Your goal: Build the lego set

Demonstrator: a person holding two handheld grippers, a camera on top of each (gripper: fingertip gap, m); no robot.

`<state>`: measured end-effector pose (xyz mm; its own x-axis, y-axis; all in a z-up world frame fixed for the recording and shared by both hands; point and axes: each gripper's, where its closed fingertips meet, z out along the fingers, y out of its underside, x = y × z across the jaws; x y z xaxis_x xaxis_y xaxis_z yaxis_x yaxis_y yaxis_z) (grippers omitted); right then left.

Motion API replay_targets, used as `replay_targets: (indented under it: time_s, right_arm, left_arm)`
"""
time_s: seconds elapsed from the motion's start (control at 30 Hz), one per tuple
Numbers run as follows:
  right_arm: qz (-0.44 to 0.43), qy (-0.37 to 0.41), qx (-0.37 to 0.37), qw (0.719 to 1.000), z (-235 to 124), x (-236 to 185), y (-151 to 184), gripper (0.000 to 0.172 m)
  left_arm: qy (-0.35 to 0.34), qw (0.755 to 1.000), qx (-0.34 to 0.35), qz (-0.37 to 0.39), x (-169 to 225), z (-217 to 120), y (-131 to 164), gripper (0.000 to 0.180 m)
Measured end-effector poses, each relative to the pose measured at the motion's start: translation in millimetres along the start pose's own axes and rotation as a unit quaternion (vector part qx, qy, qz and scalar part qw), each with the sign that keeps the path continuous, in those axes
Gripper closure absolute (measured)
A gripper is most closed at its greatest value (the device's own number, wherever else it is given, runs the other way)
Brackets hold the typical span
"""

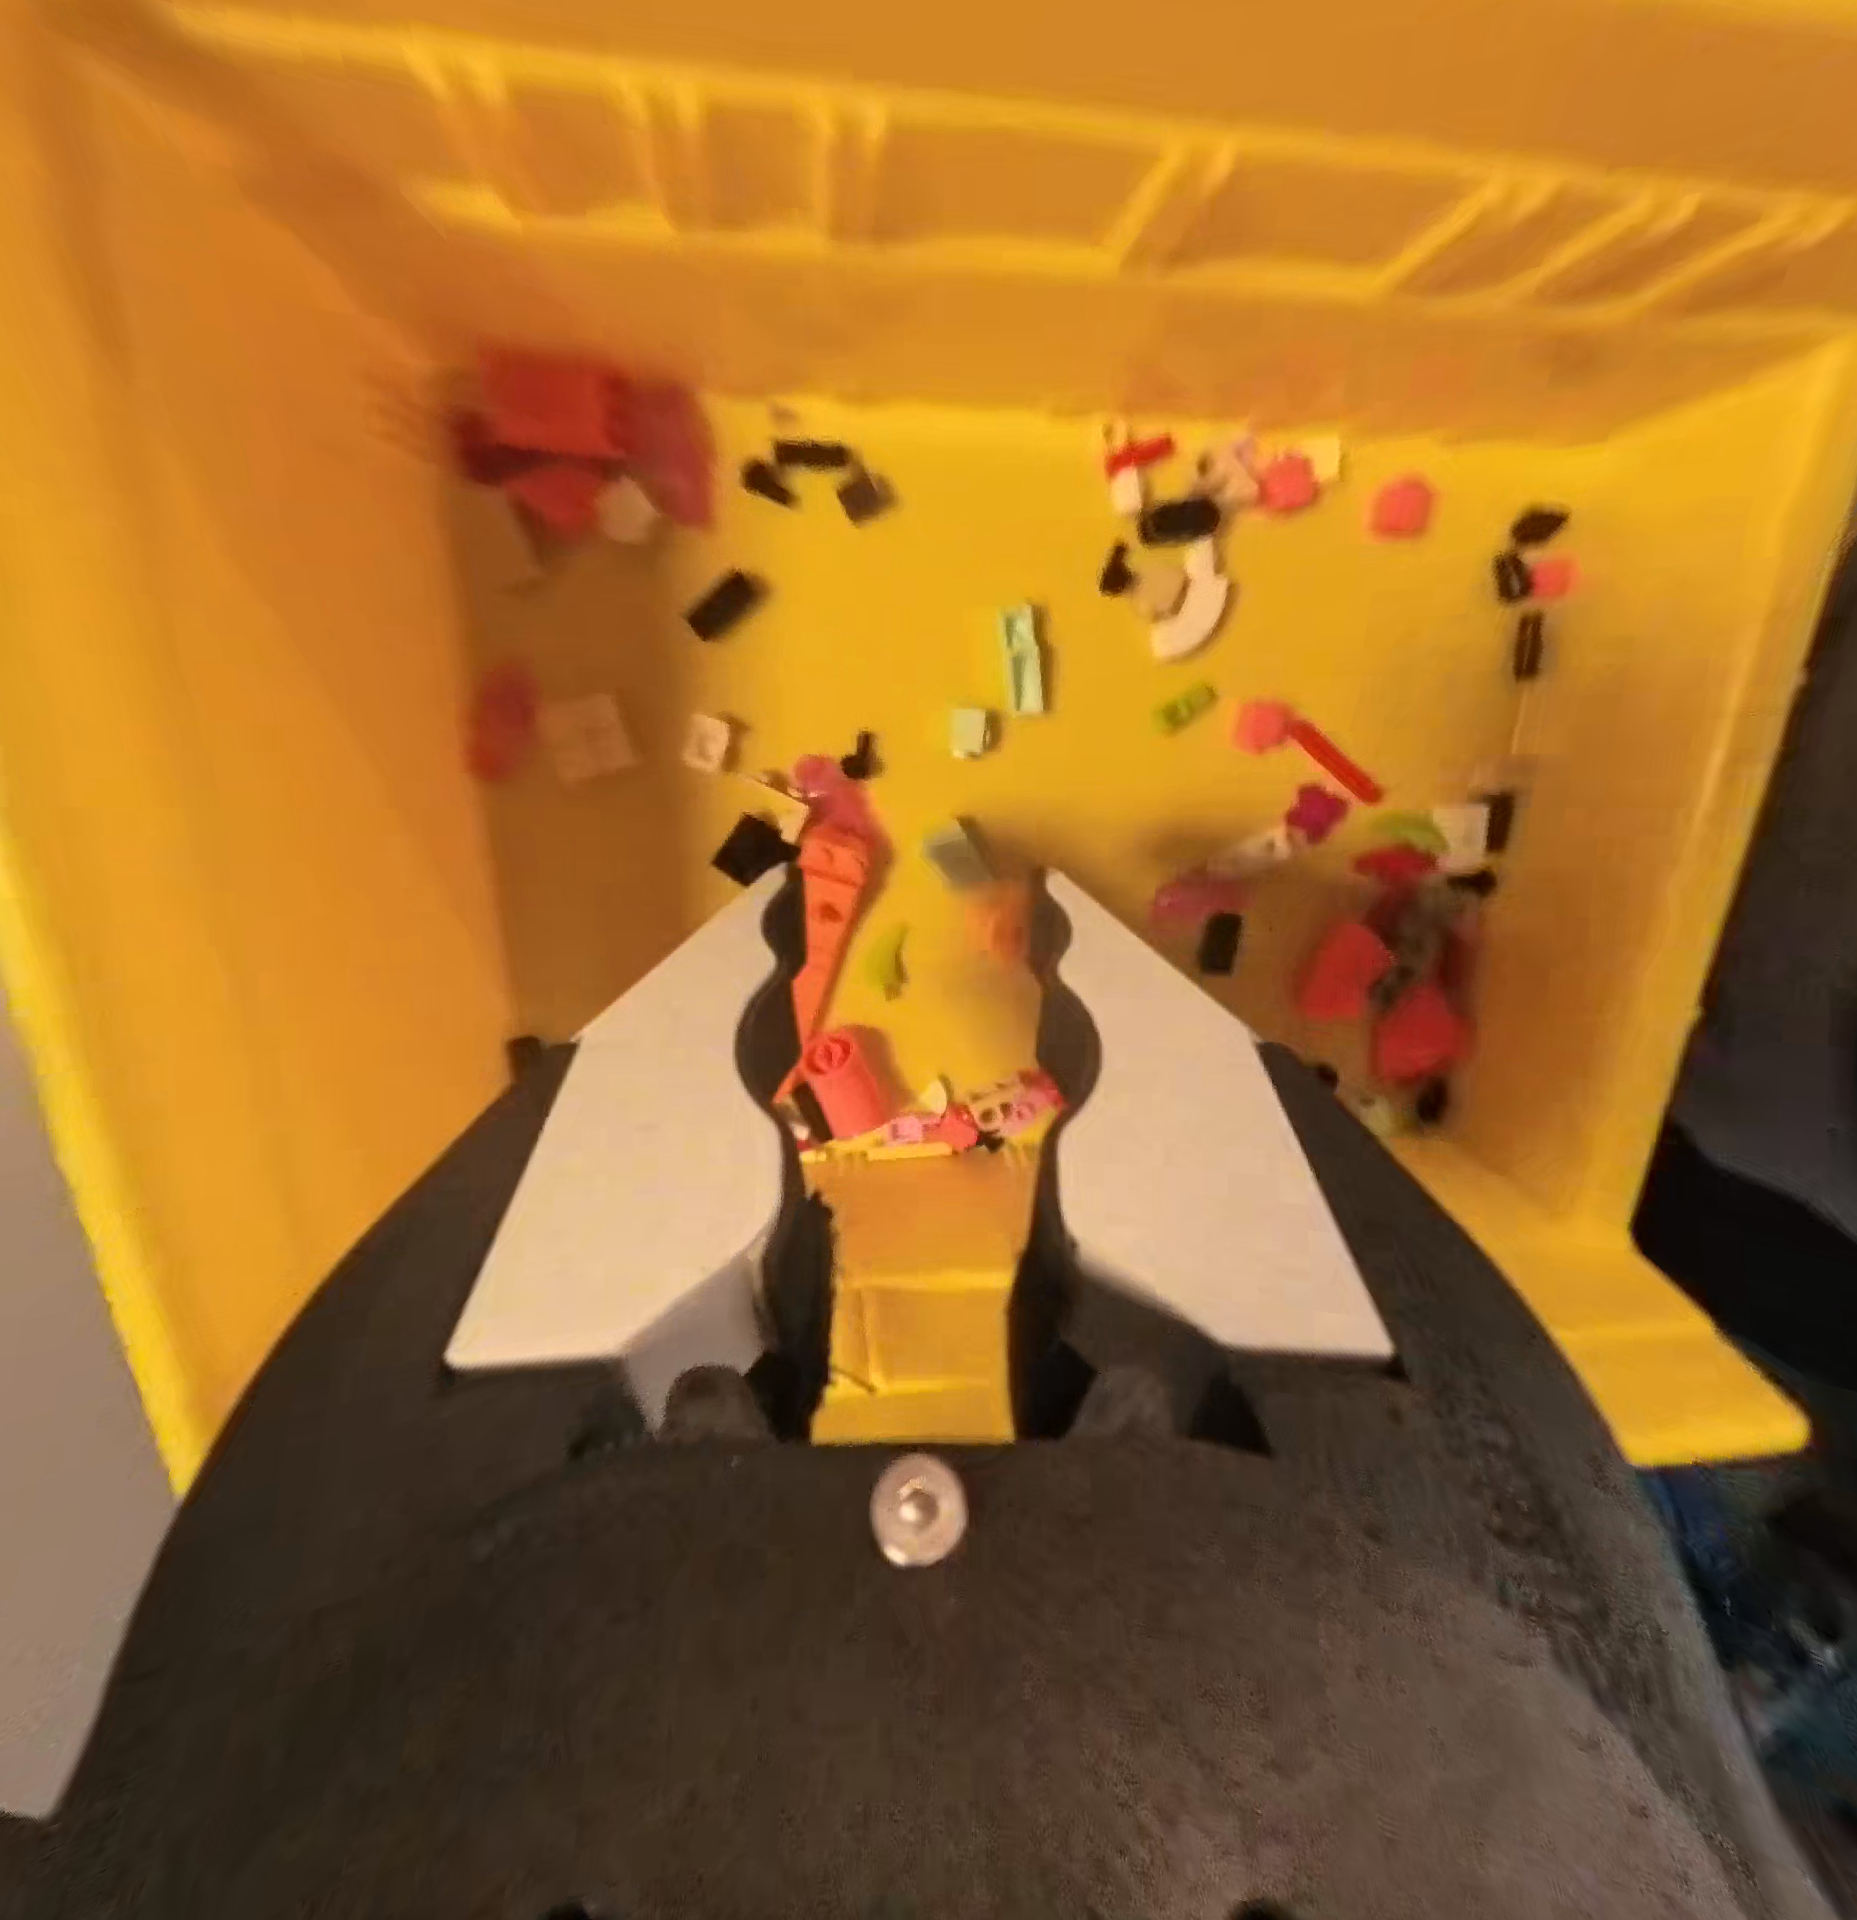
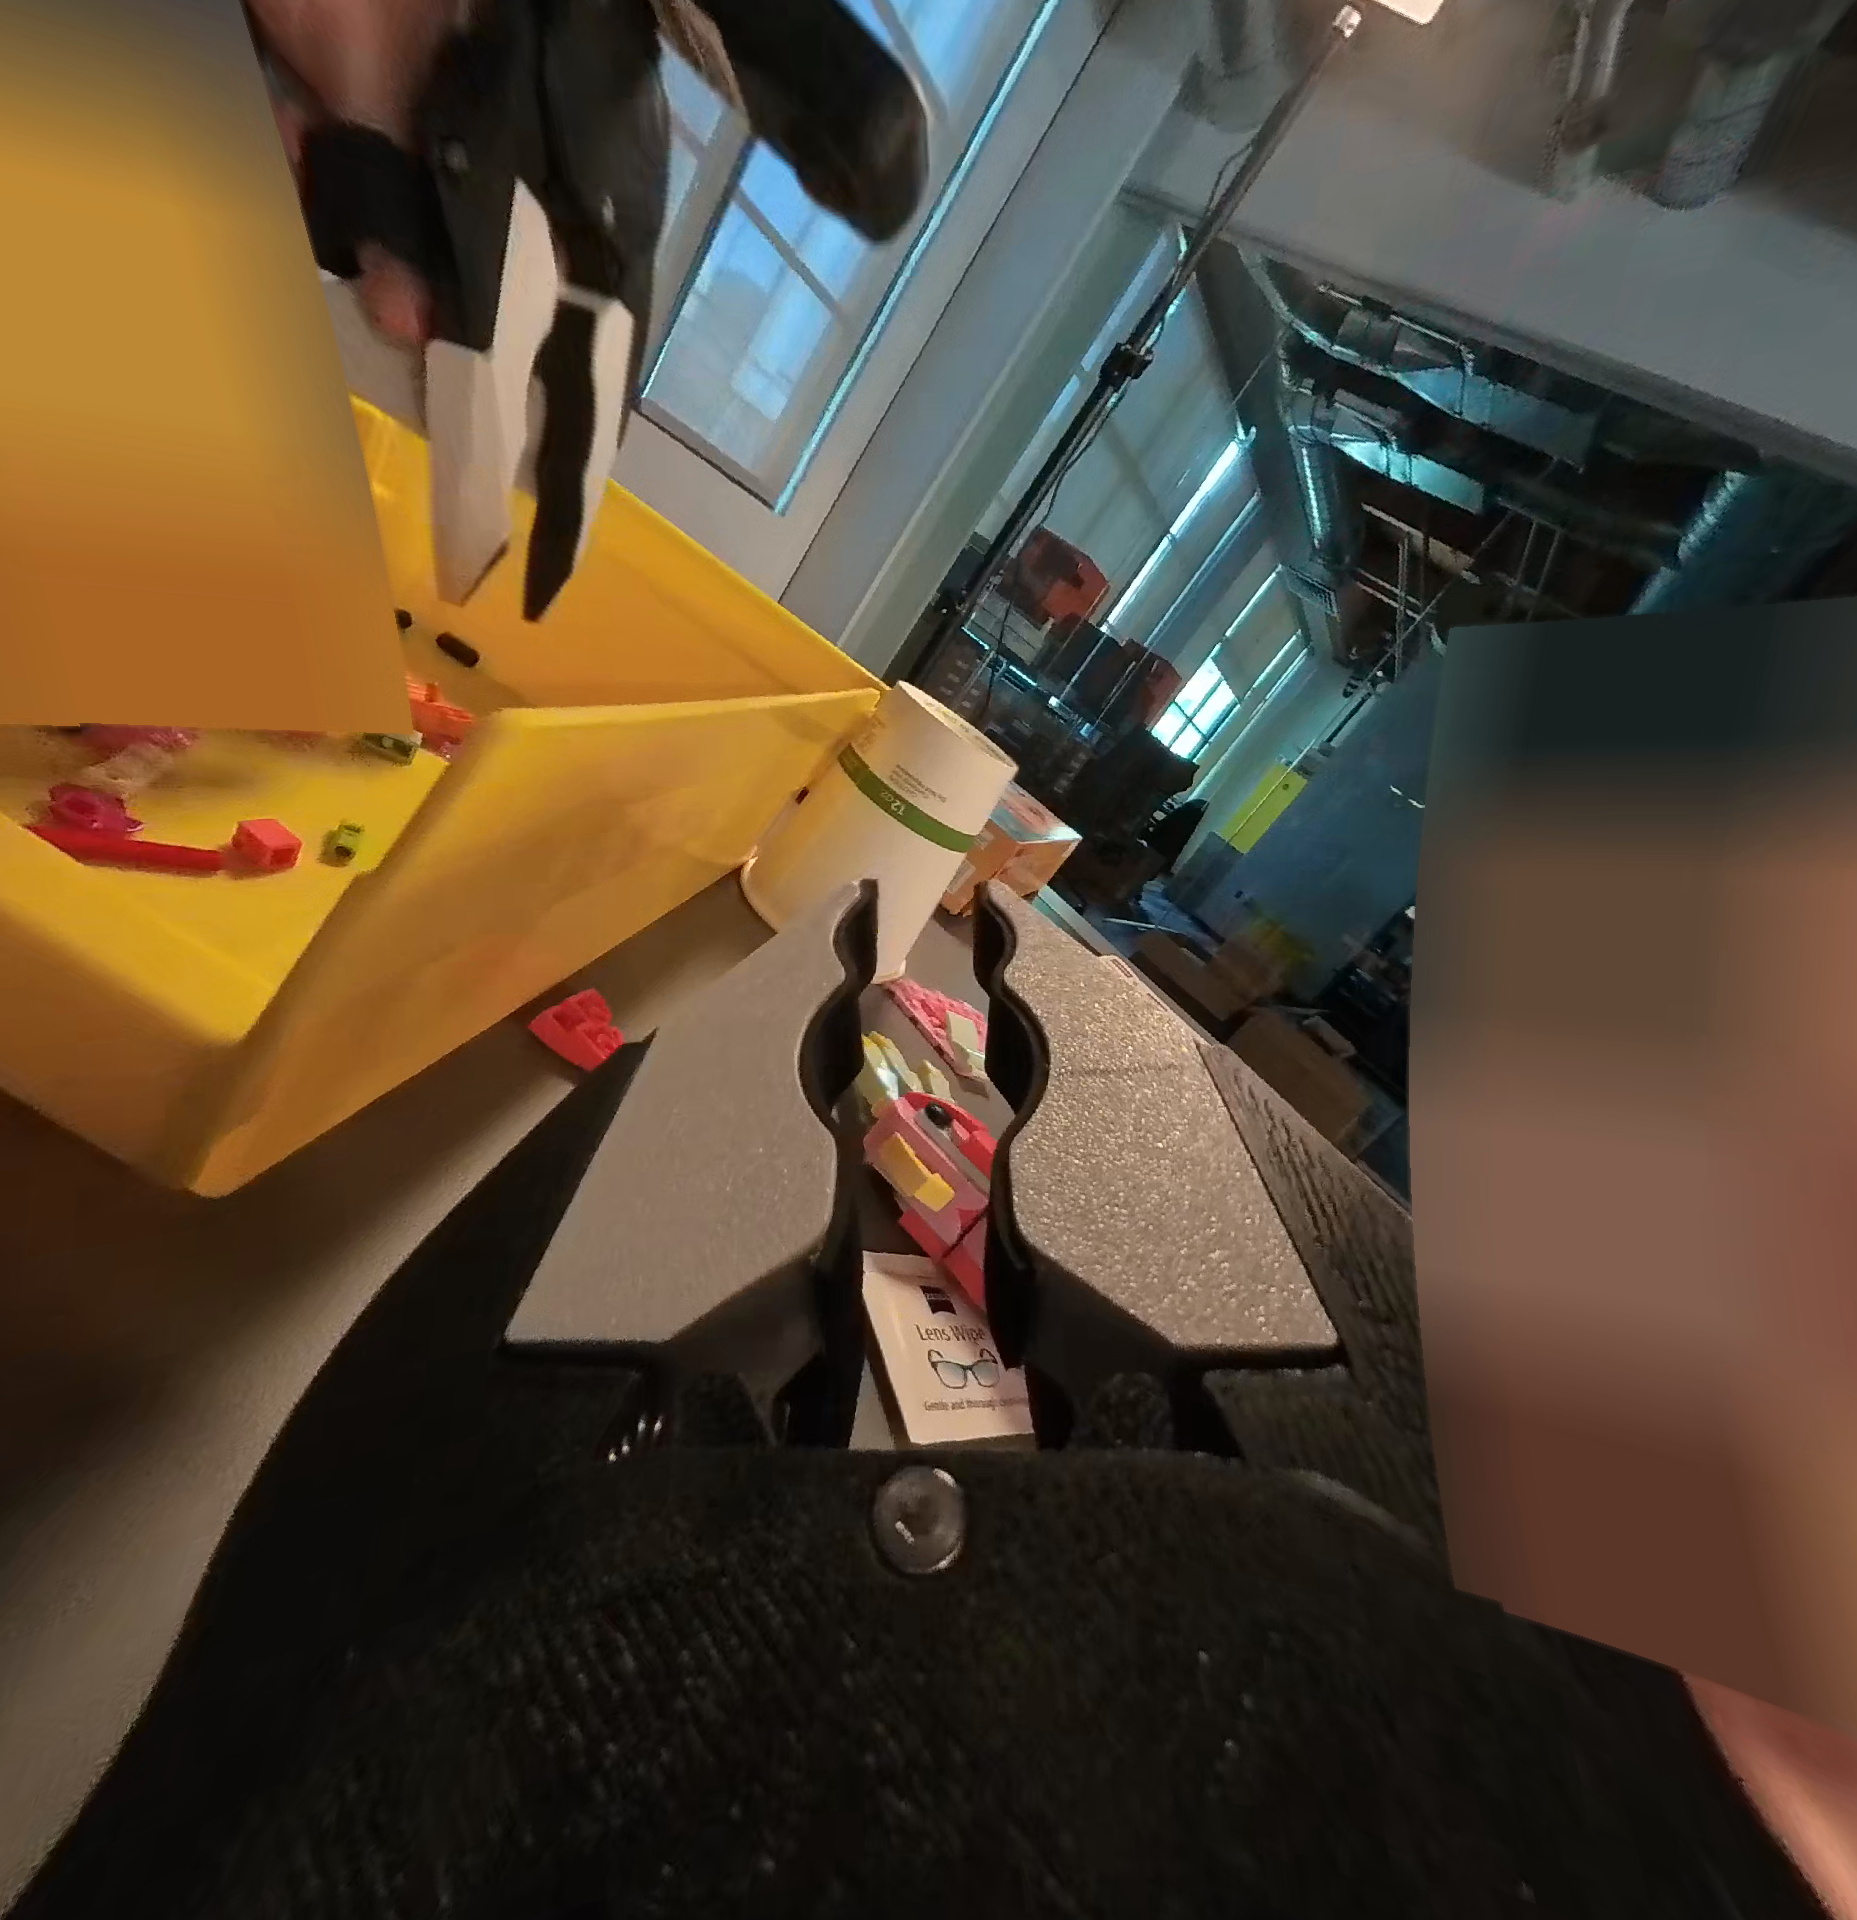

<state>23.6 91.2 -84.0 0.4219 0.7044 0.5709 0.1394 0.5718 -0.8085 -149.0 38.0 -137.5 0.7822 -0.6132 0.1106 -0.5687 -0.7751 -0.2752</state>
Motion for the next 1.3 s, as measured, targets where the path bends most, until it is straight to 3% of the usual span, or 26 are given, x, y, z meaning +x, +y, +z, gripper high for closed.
replay_targets:
  time_s: [0.17,0.27,0.53,0.6,0.63,0.73,0.93,1.17,1.3]
  right_arm:
    - [-0.013,-0.008,-0.004,1.0,2,-4,1,0.157]
    - [-0.021,-0.012,-0.006,1.0,2,-7,2,0.157]
    - [-0.027,-0.019,-0.004,0.999,2,-10,1,0.157]
    - [-0.025,-0.019,-0.003,0.999,2,-10,1,0.157]
    - [-0.025,-0.019,-0.003,1.0,2,-10,1,0.157]
    - [-0.027,-0.02,-0.003,0.999,2,-10,1,0.157]
    - [-0.03,-0.022,-0.004,0.999,3,-11,1,0.157]
    - [-0.03,-0.024,-0.002,0.999,2,-12,1,0.157]
    - [-0.035,-0.028,-0.002,0.999,2,-14,1,0.158]
  left_arm:
    - [-0.025,0.996,-0.077,0.044,-11,17,14,0.139]
    - [-0.074,0.987,-0.119,0.078,-27,22,23,0.141]
    - [-0.056,0.984,-0.129,0.107,-26,39,28,0.143]
    - [-0.065,0.981,-0.142,0.115,-27,39,33,0.164]
    - [-0.062,0.98,-0.146,0.124,-25,39,34,0.165]
    - [-0.068,0.982,-0.134,0.114,-28,31,32,0.165]
    - [-0.143,0.988,-0.018,0.049,-63,2,-2,0.165]
    - [-0.162,0.983,-0.078,0.032,-75,17,5,0.165]
    - [-0.15,0.986,-0.068,0.018,-76,23,1,0.165]
